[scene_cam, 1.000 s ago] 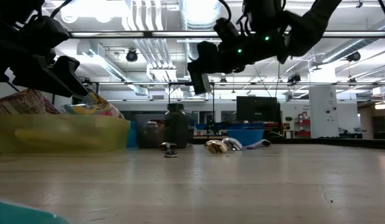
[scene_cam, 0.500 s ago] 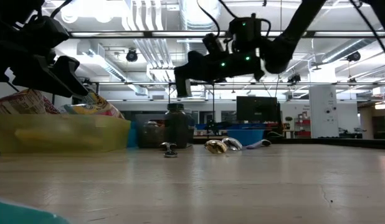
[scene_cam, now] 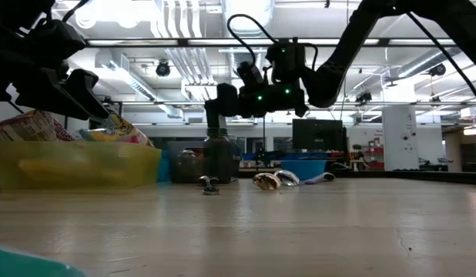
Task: Pick & Place Food Item
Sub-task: Put the green seasoning can into the black bin
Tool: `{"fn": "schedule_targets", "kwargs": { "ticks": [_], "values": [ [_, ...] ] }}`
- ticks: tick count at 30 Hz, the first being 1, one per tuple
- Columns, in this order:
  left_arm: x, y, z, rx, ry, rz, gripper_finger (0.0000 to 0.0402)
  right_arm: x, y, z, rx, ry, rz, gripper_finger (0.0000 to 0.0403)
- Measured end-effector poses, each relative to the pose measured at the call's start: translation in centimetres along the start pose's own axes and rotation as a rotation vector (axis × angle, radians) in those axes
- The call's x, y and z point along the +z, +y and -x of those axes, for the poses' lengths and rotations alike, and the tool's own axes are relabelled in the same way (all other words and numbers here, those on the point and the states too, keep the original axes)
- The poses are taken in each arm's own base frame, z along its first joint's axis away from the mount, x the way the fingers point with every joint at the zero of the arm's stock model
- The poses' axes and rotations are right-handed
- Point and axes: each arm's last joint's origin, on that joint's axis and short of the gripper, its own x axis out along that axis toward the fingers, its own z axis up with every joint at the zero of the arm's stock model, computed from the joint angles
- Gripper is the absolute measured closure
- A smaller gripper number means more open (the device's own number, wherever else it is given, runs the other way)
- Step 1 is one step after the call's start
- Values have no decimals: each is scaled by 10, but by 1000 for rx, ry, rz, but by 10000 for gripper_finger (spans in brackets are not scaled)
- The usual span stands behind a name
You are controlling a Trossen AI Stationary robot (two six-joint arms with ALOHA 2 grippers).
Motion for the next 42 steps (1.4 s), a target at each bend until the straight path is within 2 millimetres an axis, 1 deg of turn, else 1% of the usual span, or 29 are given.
{"fn": "schedule_targets", "kwargs": {
  "ticks": [3, 8, 11, 15, 18, 23, 29, 32, 37, 42],
  "values": [
    [0, 0, 0, 0, 0, 0, 130, -4, -3, 0, -6, 6, -28, 108],
    [0, 0, 0, 0, 0, 0, 130, -9, -2, 3, 0, 18, -50, 108],
    [0, 0, 0, 0, 0, -1, 130, -9, -2, 5, 0, 22, -57, 108],
    [0, 0, 0, 0, 0, -1, 130, -3, -5, 7, -4, 23, -49, 108],
    [0, 0, 0, 0, 0, -1, 130, 3, -3, 9, 6, 21, -1, 108],
    [0, 0, 0, 0, 1, -2, 130, 18, 4, 13, 26, -21, 14, 108],
    [0, 0, 0, 0, 0, -3, 130, 22, 17, 17, 60, -27, -33, 108],
    [0, 0, 0, 0, 0, -3, 130, 20, 19, 17, 49, -24, -38, 108],
    [0, 0, 0, 0, 0, -3, 130, 11, 18, 17, 16, 5, -63, 108],
    [0, 0, 0, 0, 0, -3, 130, 10, 17, 17, -22, 5, -68, 108]
  ]
}}
